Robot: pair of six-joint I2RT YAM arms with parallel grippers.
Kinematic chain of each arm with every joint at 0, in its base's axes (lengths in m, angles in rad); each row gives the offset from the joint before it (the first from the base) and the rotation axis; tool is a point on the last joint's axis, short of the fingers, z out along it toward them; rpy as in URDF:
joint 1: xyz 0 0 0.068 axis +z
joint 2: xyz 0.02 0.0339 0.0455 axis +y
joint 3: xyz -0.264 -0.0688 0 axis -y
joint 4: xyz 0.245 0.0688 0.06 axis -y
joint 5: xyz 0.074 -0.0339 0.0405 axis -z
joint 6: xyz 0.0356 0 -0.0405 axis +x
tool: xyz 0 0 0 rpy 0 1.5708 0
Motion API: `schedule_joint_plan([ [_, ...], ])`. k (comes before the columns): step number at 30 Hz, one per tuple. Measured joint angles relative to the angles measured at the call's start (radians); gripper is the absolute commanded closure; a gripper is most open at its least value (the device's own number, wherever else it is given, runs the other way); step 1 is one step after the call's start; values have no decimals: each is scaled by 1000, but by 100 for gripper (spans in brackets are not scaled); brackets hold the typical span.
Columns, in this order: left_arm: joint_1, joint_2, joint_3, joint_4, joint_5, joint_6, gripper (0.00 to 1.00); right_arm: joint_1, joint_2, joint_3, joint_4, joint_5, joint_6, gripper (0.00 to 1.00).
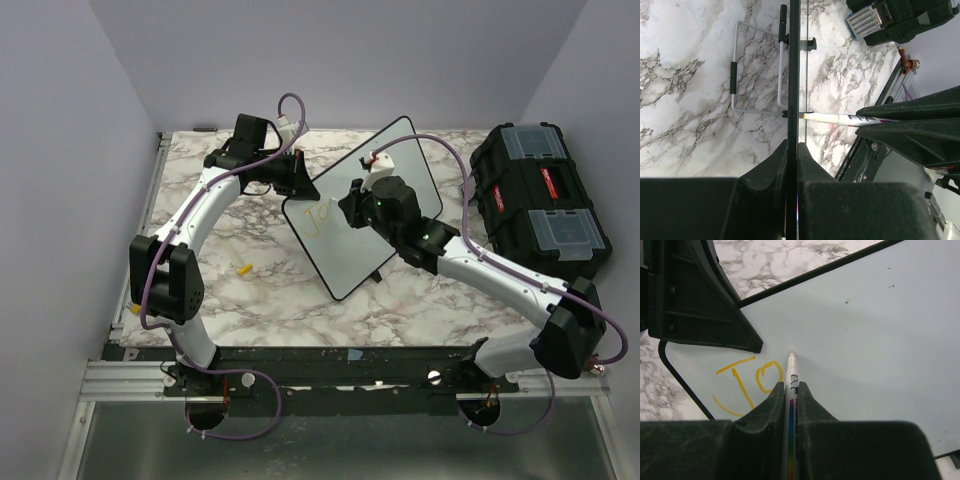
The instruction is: Write a sentence on the whiteboard
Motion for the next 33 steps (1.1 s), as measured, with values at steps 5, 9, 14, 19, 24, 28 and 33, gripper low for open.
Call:
schedule_joint_plan([
  [5,-1,0,0,0,0,0,100,-1,9,9,1,0,-3,99],
  [9,-1,0,0,0,-1,-1,100,-2,17,18,8,0,-8,99],
  [14,-1,0,-1,0,-2,-2,100,-7,24,19,11,-2,-10,99],
  [19,-1,0,-5,2,-5,-7,100,-8,28,19,16,-9,-10,99],
  [24,-1,0,-5,2,-5,-8,100,-8,28,19,15,-15,-10,99],
  [28,-1,0,-5,2,-6,-8,100,-8,27,16,15,-21,-10,99],
  [33,-1,0,-5,2,-6,-11,100,-8,10,-10,14,-29,-8,99],
])
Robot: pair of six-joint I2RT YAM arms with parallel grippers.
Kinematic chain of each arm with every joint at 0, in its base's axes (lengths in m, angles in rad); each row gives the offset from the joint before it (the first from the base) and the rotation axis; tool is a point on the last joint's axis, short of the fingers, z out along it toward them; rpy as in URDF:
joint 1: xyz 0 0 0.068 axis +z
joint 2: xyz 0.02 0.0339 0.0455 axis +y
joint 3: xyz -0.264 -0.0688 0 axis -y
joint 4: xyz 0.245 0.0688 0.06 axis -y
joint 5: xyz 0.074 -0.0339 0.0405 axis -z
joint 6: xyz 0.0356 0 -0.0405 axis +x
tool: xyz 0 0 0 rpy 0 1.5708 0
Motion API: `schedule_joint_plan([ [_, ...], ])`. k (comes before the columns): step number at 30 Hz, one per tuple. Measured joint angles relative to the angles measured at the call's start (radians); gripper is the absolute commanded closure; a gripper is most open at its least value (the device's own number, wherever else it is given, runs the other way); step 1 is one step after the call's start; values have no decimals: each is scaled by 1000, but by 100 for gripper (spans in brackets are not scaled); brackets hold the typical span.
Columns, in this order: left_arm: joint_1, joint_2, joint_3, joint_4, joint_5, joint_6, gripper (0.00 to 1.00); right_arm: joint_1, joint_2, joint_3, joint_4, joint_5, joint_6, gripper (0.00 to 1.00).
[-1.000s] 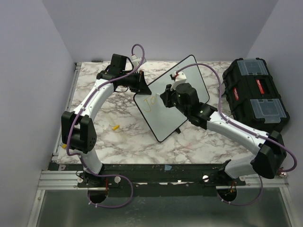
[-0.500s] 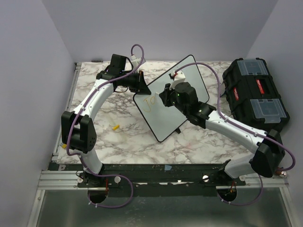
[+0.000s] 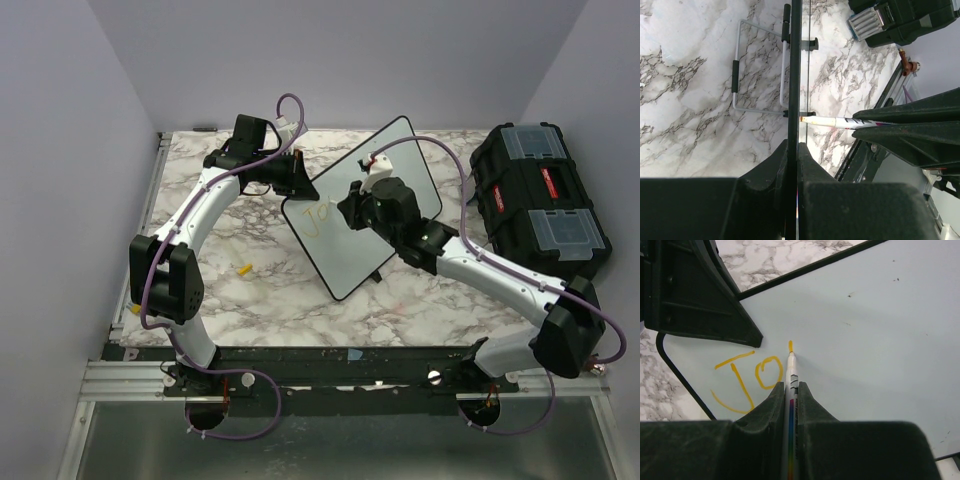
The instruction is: Write a sentence on the whiteboard
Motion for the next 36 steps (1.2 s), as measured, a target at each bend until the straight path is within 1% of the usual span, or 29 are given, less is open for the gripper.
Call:
schedule_joint_plan([
  [16,0,0,0,0,0,-1,100,0,-16,-24,-16,0,8,99],
  [24,0,0,0,0,0,0,100,0,-15,-23,-23,29,3,99],
  [36,0,0,0,0,-1,0,100,0,20,34,-28,70,-12,99],
])
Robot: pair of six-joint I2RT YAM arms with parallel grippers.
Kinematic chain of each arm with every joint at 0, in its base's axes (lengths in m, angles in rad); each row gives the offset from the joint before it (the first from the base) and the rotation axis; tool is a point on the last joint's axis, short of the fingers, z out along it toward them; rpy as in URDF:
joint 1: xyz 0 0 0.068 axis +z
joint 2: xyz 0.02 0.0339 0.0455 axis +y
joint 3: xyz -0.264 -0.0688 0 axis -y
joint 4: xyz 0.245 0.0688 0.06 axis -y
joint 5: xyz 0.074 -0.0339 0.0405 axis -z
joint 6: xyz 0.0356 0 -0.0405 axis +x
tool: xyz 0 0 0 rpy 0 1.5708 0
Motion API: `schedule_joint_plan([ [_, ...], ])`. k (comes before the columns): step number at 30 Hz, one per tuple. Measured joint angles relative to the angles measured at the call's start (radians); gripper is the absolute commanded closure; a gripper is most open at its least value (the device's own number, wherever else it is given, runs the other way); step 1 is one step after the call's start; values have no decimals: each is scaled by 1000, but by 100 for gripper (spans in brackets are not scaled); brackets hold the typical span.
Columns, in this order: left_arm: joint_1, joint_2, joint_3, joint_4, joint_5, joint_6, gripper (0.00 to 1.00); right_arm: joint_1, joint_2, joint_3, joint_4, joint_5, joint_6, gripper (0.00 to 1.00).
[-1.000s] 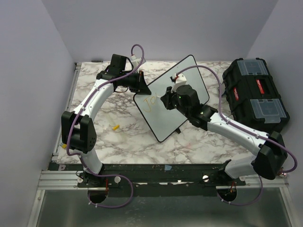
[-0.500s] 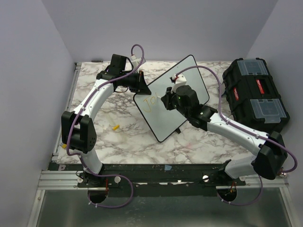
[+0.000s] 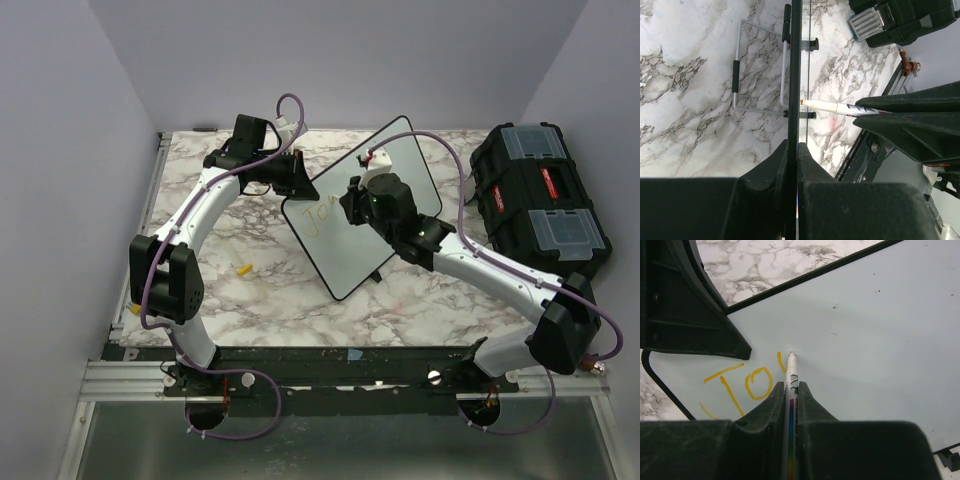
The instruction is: Write a sentence on the whiteboard
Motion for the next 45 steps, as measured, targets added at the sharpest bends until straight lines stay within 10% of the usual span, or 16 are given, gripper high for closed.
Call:
schedule_joint_plan([
  [45,0,0,0,0,-2,0,100,-6,-48,-71,-49,-84,-16,99],
])
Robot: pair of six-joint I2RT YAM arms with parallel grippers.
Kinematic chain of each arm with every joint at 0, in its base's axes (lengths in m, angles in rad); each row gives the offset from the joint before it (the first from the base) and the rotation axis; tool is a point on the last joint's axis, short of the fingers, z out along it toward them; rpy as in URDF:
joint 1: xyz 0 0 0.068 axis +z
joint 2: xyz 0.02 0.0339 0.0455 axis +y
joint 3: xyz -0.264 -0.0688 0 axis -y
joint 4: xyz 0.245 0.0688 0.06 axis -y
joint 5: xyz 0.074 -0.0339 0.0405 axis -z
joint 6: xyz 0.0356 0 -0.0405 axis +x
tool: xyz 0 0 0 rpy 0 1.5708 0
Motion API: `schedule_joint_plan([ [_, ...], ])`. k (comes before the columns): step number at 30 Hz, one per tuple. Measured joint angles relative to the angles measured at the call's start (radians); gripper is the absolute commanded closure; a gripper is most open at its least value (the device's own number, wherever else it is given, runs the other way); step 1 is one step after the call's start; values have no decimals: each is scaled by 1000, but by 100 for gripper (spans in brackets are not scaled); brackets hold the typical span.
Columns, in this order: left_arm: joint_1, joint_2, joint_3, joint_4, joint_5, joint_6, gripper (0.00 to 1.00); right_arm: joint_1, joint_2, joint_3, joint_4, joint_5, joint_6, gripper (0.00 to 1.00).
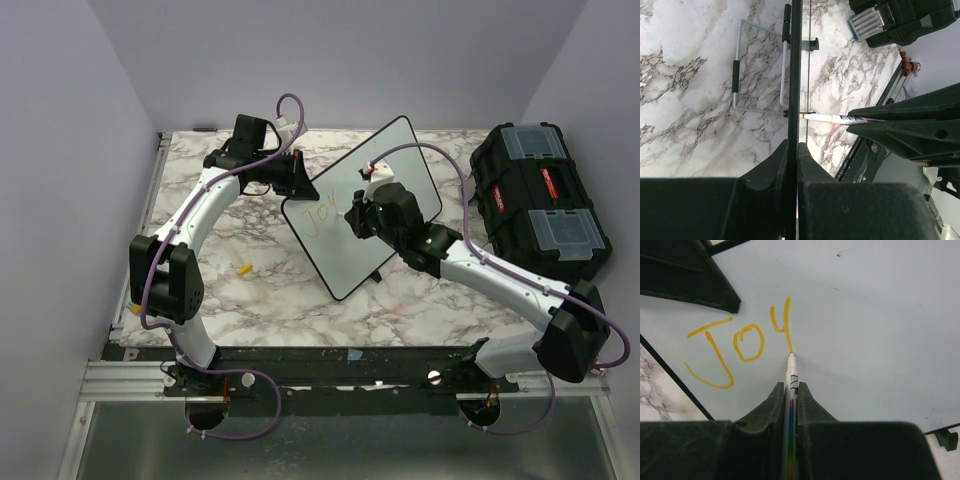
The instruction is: Write a sentence on the whiteboard
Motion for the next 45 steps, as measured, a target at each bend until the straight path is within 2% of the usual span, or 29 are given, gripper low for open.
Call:
schedule_joint_plan([
  [12,0,-1,0,0,-1,1,100,0,-26,-49,-25,-34,4,99],
  [31,-5,-15,0,-1,-6,6,100,0,-31,-13,-58,-138,39,99],
  [39,-7,-49,-19,-11,-12,18,100,0,-139,34,-94,-172,87,99],
  [45,-7,-51,-21,-10,-12,19,100,0,-195,86,-79,-171,183,99],
])
